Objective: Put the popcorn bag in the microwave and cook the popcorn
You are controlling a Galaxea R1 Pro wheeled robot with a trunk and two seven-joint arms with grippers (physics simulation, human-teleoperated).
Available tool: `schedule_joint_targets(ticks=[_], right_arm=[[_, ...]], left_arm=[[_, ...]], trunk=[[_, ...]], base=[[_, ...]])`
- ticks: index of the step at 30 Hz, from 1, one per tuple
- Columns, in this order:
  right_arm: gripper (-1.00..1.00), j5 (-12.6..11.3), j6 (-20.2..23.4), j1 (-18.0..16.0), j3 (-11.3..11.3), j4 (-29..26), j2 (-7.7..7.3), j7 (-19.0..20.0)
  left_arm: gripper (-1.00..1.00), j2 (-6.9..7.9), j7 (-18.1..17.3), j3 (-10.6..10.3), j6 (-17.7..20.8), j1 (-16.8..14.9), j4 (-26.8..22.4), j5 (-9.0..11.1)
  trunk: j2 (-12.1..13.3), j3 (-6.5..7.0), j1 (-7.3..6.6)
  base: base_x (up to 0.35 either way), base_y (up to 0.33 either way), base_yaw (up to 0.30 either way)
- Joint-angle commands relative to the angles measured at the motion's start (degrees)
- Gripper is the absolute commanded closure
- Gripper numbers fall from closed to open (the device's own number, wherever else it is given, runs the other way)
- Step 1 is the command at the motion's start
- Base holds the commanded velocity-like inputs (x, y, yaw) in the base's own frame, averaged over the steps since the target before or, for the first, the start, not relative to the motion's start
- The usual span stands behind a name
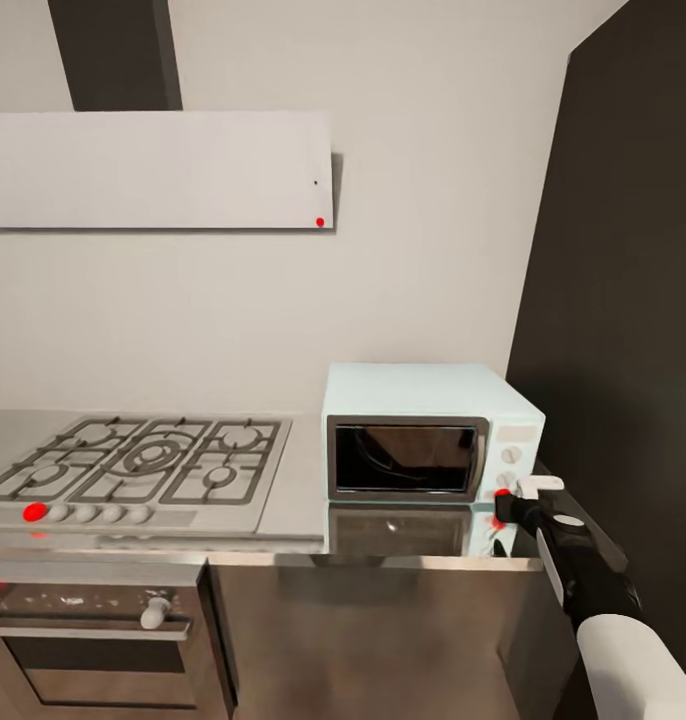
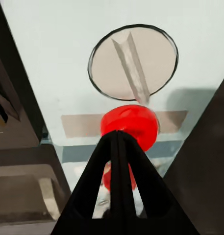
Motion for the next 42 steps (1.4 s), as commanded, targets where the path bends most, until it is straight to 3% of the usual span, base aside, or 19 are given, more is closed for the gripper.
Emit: schedule_joint_targets(ticks=[1, 4, 12, 23, 42], right_arm=[[1.00, 0.6, 0.1, 0.0, -0.3, 0.7, 0.00, 0.5], [1.00, 0.7, -0.4, 0.0, -0.3, 4.3, -0.14, 0.3], [1.00, 0.6, -0.7, 0.0, -0.4, 6.6, -0.89, 0.1], [1.00, 0.7, -0.9, 0.0, -2.1, 7.0, -1.56, 0.1], [1.00, 0.8, -0.9, 0.0, -2.2, 7.1, -1.53, 0.1]], left_arm=[[-1.00, -0.02, -0.1, -0.5, -0.2, -0.1, 0.1, 0.5], [-1.00, -0.02, -0.1, -0.5, -0.2, -0.1, 0.1, 0.5], [-1.00, -0.02, 0.0, -0.5, -0.2, -0.1, 0.1, 0.5], [-1.00, -0.02, -0.1, -0.5, -0.2, -0.1, 0.1, 0.5], [-1.00, -0.02, -0.1, -0.5, -0.2, -0.1, 0.1, 0.4]], trunk=[[0.0, -0.08, 0.02], [0.0, -0.08, 0.02], [0.0, -0.08, 0.02], [0.0, -0.08, 0.02], [0.0, -0.08, 0.02]], base=[[0.108, 0.000, 0.000], [0.101, 0.000, 0.000], [0.053, 0.000, 0.000], [0.013, 0.000, 0.000], [0.137, 0.000, 0.000]])
